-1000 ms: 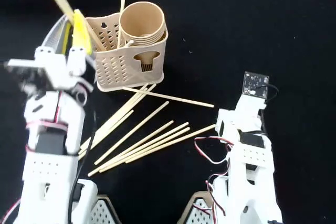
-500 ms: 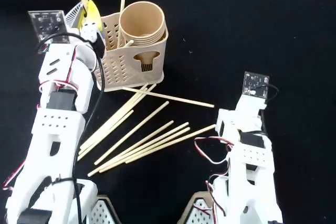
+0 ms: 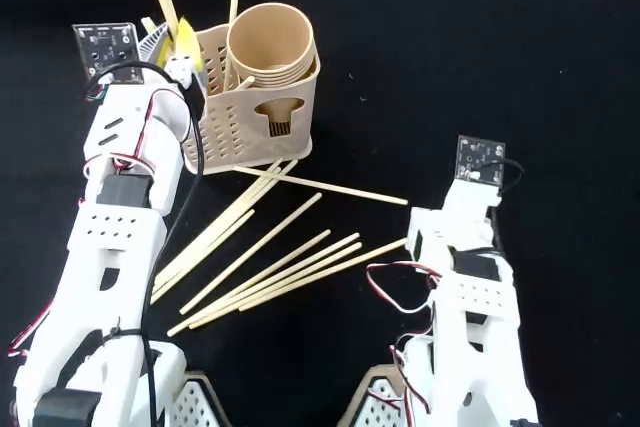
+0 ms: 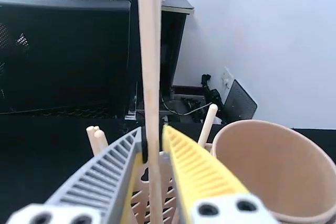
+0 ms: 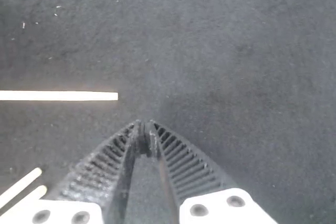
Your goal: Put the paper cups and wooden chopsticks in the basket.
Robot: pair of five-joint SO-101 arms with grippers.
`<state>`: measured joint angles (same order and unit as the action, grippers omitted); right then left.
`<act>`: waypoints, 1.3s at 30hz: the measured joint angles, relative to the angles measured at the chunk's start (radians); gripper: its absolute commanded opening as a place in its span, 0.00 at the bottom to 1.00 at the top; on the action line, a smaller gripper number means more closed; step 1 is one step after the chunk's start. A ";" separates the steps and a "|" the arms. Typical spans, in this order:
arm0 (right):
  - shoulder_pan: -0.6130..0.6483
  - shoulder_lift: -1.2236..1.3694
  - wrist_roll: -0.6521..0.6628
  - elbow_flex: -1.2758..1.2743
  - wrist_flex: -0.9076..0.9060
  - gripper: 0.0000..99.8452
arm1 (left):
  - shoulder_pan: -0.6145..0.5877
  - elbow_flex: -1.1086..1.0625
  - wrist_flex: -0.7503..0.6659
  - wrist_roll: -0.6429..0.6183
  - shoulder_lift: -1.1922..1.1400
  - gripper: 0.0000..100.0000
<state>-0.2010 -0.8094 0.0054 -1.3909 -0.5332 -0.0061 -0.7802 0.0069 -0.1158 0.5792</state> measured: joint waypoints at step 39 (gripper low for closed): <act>-0.002 0.000 0.000 -0.014 0.018 0.02 | 0.414 -0.427 1.077 0.486 0.512 0.21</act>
<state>-0.2025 -0.8094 0.0054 -1.4047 -0.5148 0.4081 -1.2068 1.0840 0.3705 1.0917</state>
